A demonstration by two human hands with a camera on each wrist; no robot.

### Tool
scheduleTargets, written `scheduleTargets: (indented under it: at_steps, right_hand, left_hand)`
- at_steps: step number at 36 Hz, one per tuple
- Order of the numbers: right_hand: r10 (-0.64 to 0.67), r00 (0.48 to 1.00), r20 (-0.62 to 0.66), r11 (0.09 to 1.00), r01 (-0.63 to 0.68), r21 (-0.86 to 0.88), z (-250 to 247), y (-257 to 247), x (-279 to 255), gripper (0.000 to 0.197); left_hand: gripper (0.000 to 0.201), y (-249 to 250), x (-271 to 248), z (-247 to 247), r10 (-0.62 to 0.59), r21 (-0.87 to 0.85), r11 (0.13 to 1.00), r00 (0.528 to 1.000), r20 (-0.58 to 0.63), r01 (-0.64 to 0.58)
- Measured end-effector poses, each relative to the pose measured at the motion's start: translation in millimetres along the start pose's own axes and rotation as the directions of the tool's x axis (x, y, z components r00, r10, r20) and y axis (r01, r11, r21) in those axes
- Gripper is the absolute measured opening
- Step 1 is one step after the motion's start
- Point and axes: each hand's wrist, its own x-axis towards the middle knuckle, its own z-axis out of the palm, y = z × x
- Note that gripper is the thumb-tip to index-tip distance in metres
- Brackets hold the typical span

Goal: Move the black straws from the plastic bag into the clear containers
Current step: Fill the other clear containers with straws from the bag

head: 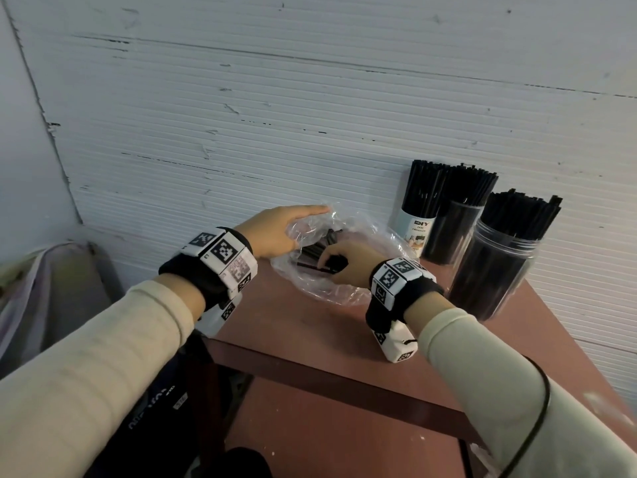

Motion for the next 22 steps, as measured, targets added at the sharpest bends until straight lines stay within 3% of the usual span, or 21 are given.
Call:
scheduleTargets:
  at_steps: [4, 15, 22]
  right_hand:
    - [0.006, 0.993, -0.116, 0.998, 0.001, 0.059, -4.2, 10.0, -4.6, 0.022]
    - [0.043, 0.971, -0.235, 0.993, -0.014, 0.121, -13.7, 23.3, -19.1, 0.017]
    - [0.064, 0.99, -0.123, 0.998, -0.064, 0.009, -17.8, 27.2, -19.7, 0.022]
  left_hand:
    - [0.082, 2.6, 2.4, 2.2, -0.008, 0.025, 1.0, 1.0, 0.017, 0.008]
    - [0.086, 11.8, 11.6, 9.5, 0.042, 0.082, 0.996, 0.999, 0.018, -0.043]
    - [0.084, 23.0, 8.3, 11.5, 0.071, 0.063, 0.995, 0.996, 0.044, -0.074]
